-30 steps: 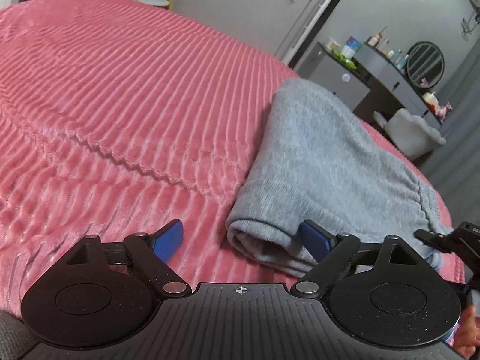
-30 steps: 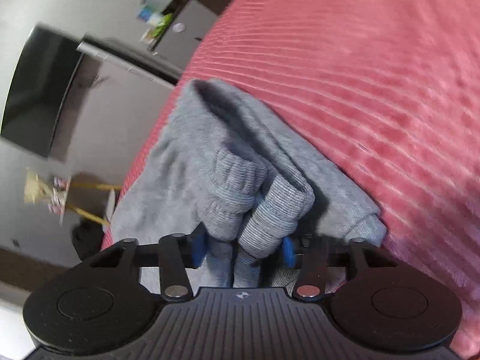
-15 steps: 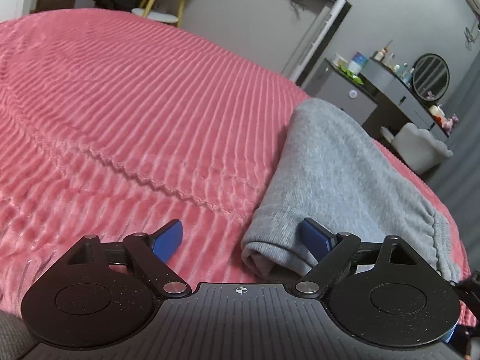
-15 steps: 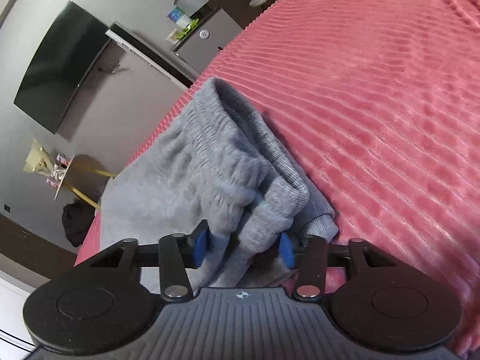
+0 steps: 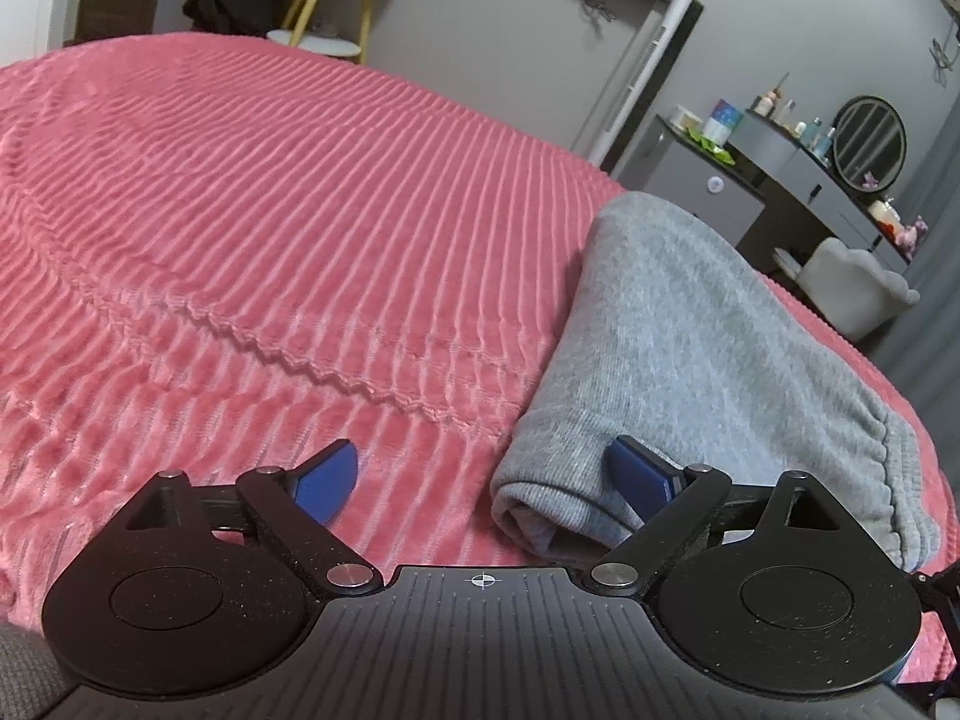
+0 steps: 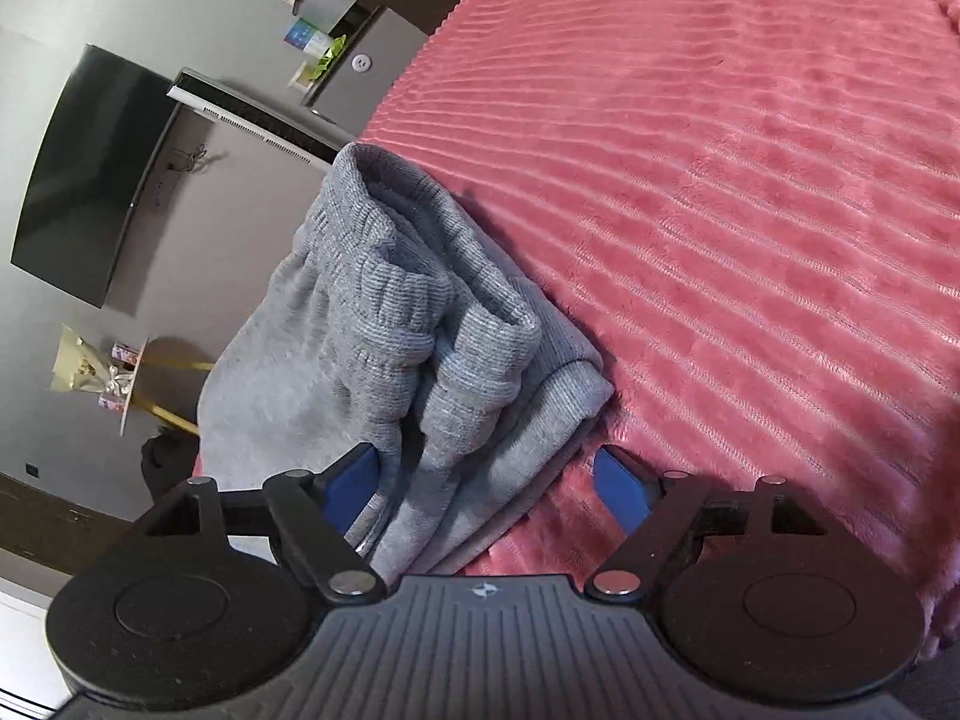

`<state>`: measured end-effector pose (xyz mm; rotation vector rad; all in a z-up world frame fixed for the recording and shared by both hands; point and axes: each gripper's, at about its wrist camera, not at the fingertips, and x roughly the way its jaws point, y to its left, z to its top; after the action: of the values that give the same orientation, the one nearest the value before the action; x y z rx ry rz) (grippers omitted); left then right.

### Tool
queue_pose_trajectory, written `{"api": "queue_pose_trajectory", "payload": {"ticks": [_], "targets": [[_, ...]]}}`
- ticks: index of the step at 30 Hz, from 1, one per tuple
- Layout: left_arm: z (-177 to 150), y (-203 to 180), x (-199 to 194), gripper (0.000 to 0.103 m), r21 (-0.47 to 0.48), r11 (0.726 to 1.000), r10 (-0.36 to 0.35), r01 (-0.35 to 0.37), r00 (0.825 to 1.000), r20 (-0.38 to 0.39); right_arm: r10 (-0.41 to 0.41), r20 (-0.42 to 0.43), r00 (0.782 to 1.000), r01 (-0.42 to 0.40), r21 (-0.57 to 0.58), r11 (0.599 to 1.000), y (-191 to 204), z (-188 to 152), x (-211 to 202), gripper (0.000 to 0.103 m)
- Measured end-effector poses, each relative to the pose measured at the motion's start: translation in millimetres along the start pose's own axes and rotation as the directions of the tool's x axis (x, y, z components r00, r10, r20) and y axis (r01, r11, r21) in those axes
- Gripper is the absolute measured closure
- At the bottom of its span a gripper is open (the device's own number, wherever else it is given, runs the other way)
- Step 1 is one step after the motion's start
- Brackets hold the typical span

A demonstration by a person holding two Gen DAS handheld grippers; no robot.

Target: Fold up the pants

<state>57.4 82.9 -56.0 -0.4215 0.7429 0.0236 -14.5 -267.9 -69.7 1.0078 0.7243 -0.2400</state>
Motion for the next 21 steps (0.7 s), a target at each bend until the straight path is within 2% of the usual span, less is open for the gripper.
{"api": "queue_pose_trajectory", "payload": {"ticks": [3, 6, 8, 10, 12, 14, 16, 17, 19, 21], "targets": [[1, 1, 1, 0.006, -0.001, 1.0, 0.004, -0.004, 1.0, -0.003, -0.06, 0.012, 0.998, 0.061, -0.079, 0.995, 12, -2, 2, 0.024], [2, 0, -10, 0.01, 0.02, 1.0, 0.01, -0.01, 0.999, 0.036, -0.156, 0.036, 0.987, 0.16, -0.21, 0.964, 36, -8, -6, 0.024], [4, -1, -20, 0.01, 0.025, 0.999, 0.021, -0.024, 0.996, 0.086, -0.156, 0.083, 0.984, 0.174, -0.317, 0.932, 55, -14, -19, 0.024], [8, -3, -31, 0.01, 0.03, 0.999, 0.017, -0.022, 0.989, 0.144, -0.111, 0.156, 0.982, 0.169, -0.429, 0.887, 75, -20, -34, 0.025], [17, -11, -39, 0.01, 0.069, 0.997, 0.015, -0.029, 0.982, 0.187, -0.068, 0.227, 0.971, 0.182, -0.527, 0.83, 94, -22, -42, 0.032], [29, -27, -37, 0.01, 0.163, 0.986, -0.003, -0.032, 0.978, 0.209, -0.005, 0.225, 0.974, 0.144, -0.608, 0.78, 109, -20, -35, 0.057], [44, -51, -22, 0.01, 0.305, 0.952, -0.035, -0.017, 0.986, 0.163, -0.003, 0.182, 0.983, 0.127, -0.672, 0.729, 122, -14, -12, 0.07], [51, -62, -13, 0.011, 0.347, 0.938, -0.039, -0.01, 0.99, 0.134, -0.015, 0.182, 0.983, 0.141, -0.703, 0.698, 130, -11, 4, 0.076], [64, -81, 7, 0.014, 0.399, 0.917, -0.055, 0.005, 0.992, 0.113, -0.04, 0.192, 0.981, 0.17, -0.731, 0.661, 142, -1, 32, 0.08], [79, -99, 31, 0.014, 0.41, 0.912, -0.055, -0.003, 0.99, 0.131, -0.074, 0.191, 0.979, 0.193, -0.741, 0.643, 153, 13, 61, 0.084]]}}
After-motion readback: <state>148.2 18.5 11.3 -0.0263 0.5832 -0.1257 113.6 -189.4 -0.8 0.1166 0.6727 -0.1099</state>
